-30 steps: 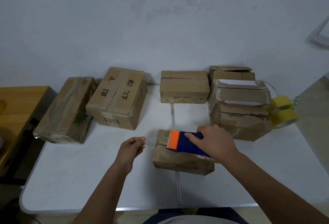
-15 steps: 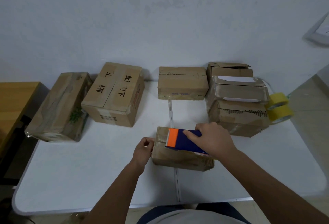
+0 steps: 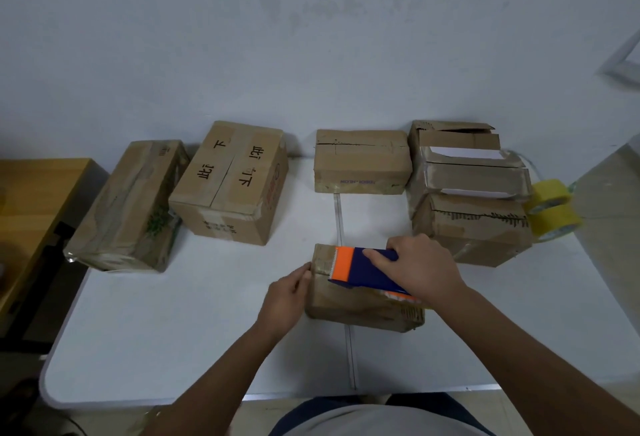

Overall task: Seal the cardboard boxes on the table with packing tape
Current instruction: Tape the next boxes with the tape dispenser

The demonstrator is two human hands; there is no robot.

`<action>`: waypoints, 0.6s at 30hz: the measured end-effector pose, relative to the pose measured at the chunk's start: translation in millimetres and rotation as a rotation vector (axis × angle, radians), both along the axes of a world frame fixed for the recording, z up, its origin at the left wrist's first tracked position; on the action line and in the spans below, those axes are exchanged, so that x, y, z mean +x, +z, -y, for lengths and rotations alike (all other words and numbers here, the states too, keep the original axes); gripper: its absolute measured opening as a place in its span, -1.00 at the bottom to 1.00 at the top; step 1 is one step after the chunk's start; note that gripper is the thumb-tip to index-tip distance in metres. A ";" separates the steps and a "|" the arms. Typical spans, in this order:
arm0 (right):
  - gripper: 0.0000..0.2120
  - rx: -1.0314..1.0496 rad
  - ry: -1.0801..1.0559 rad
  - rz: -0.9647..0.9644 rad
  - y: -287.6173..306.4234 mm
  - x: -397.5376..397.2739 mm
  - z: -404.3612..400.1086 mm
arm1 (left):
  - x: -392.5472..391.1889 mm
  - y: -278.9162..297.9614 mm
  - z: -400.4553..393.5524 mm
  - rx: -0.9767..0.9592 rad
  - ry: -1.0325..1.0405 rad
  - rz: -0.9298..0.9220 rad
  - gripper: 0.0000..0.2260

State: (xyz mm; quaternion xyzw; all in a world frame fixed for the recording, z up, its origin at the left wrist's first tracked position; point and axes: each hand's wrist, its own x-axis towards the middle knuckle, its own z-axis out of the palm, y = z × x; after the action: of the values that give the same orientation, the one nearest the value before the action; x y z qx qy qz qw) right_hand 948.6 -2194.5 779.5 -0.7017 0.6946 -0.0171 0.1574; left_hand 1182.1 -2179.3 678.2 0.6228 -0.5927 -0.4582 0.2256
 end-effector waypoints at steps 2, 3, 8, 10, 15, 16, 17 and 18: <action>-0.47 -0.002 -0.004 -0.005 -2.3 -0.8 0.3 | -0.4 -2.5 -10.2 0.061 -0.139 0.035 -0.61; -0.45 -0.009 -0.008 -0.008 -4.0 -1.5 0.6 | 2.0 -1.6 -10.9 0.097 -0.191 0.039 -0.55; -0.44 -0.006 -0.009 -0.018 -9.2 -6.4 3.7 | 19.3 3.7 17.2 -0.135 -0.543 0.292 -0.07; -0.44 -0.001 0.001 -0.022 -8.3 -6.5 5.3 | 10.0 5.9 34.6 -0.297 -0.729 0.449 0.05; -0.45 0.054 0.046 -0.029 -2.9 -8.4 11.2 | -7.9 -6.9 60.1 -0.337 -0.879 0.512 -0.01; -0.44 0.078 0.055 -0.018 -2.3 -10.4 13.1 | -6.2 -8.4 60.4 -0.354 -0.849 0.458 -0.03; -0.43 0.105 0.070 -0.002 -1.1 -11.8 15.1 | -4.0 -9.4 59.6 -0.378 -0.821 0.398 -0.06; -0.41 0.137 0.086 0.016 -0.6 -13.4 16.8 | -2.4 -10.3 58.4 -0.396 -0.805 0.353 -0.08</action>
State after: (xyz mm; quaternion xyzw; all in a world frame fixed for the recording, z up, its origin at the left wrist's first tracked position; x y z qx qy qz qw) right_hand 935.3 -2211.3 778.9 -0.7183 0.6622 0.0315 0.2113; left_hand 1179.7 -2237.8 667.9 0.3573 -0.8917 -0.2749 0.0405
